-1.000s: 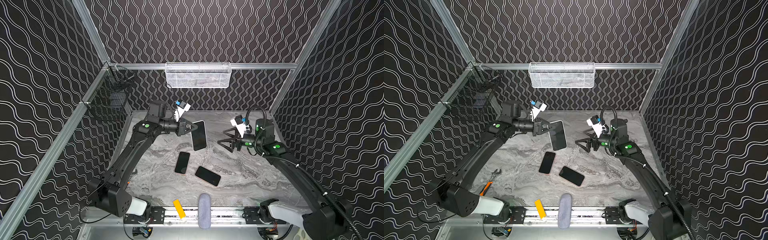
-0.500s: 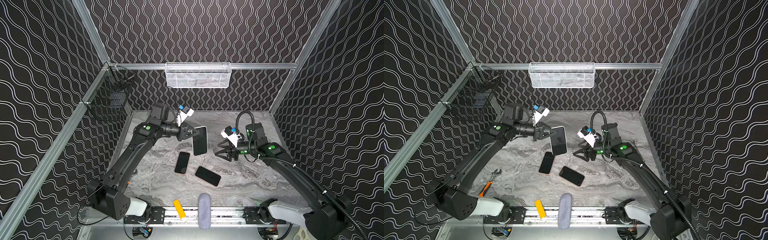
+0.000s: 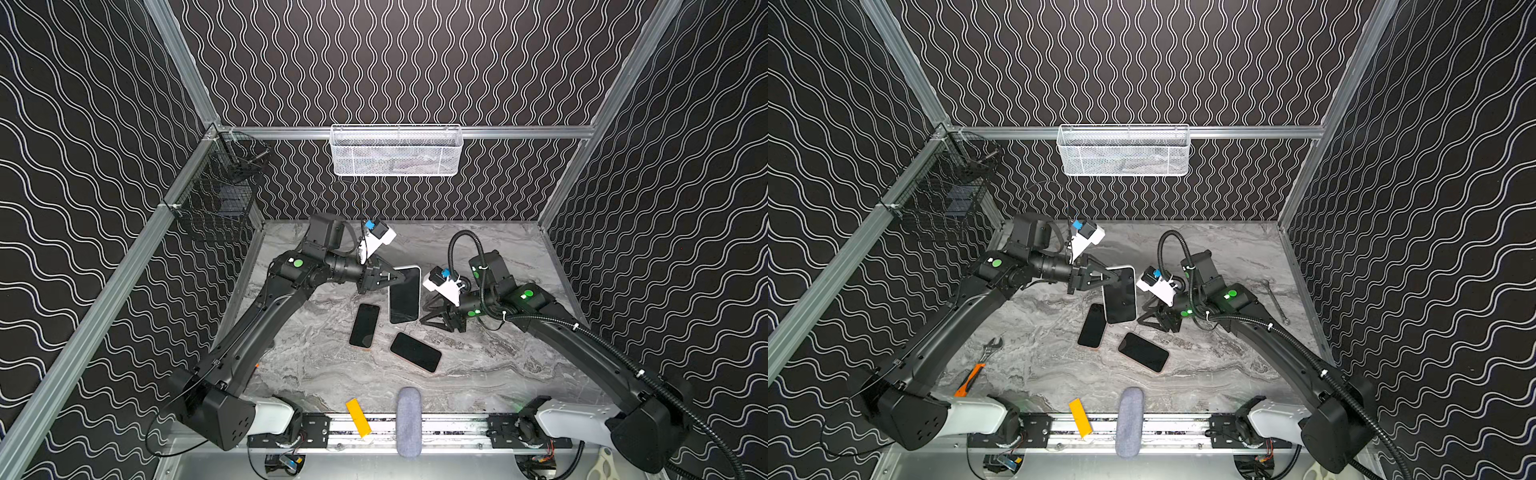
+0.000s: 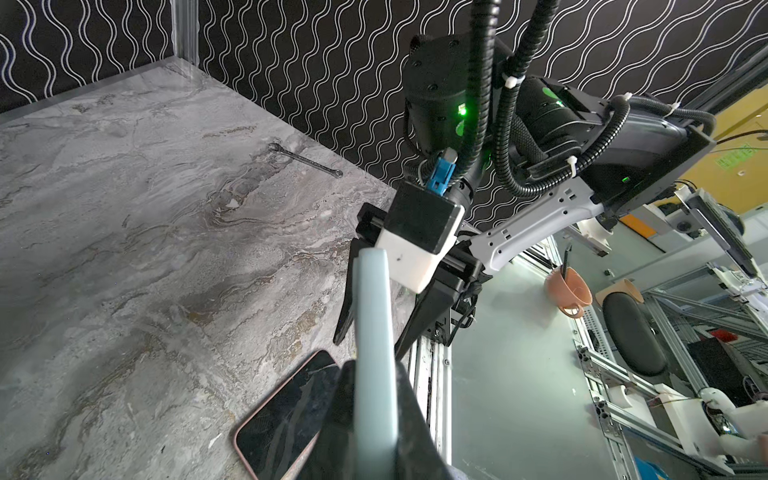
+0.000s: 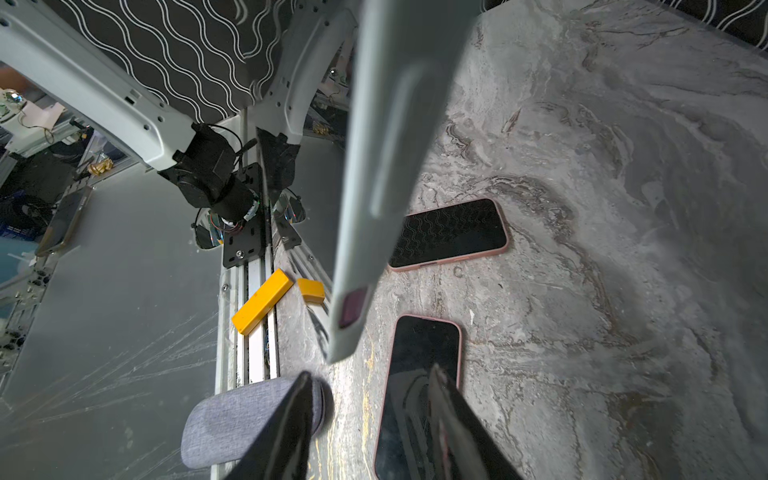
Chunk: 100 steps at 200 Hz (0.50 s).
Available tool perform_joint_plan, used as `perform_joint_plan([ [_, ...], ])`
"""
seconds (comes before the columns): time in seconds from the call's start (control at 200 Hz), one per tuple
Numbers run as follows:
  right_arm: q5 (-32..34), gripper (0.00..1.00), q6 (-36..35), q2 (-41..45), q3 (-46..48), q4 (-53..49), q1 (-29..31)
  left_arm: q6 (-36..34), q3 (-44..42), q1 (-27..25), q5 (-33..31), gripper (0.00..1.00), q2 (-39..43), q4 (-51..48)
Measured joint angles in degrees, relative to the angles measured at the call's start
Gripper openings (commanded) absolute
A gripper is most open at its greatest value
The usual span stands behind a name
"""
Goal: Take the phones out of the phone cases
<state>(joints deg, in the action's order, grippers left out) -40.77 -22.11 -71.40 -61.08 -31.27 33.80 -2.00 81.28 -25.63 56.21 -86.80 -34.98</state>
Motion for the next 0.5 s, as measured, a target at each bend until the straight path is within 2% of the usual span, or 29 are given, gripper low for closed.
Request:
perform_joint_plan([
  [0.315,0.9,0.37,-0.37,-1.62,-0.5,-0.46,3.48,-1.84,0.04,-0.24,1.14,0.0,-1.4,-1.86],
  [0.501,1.01,0.29,-1.73,-3.52,-1.9,-0.76,4.26,-2.47,0.17,-0.17,1.07,0.0,-1.62,-2.05],
])
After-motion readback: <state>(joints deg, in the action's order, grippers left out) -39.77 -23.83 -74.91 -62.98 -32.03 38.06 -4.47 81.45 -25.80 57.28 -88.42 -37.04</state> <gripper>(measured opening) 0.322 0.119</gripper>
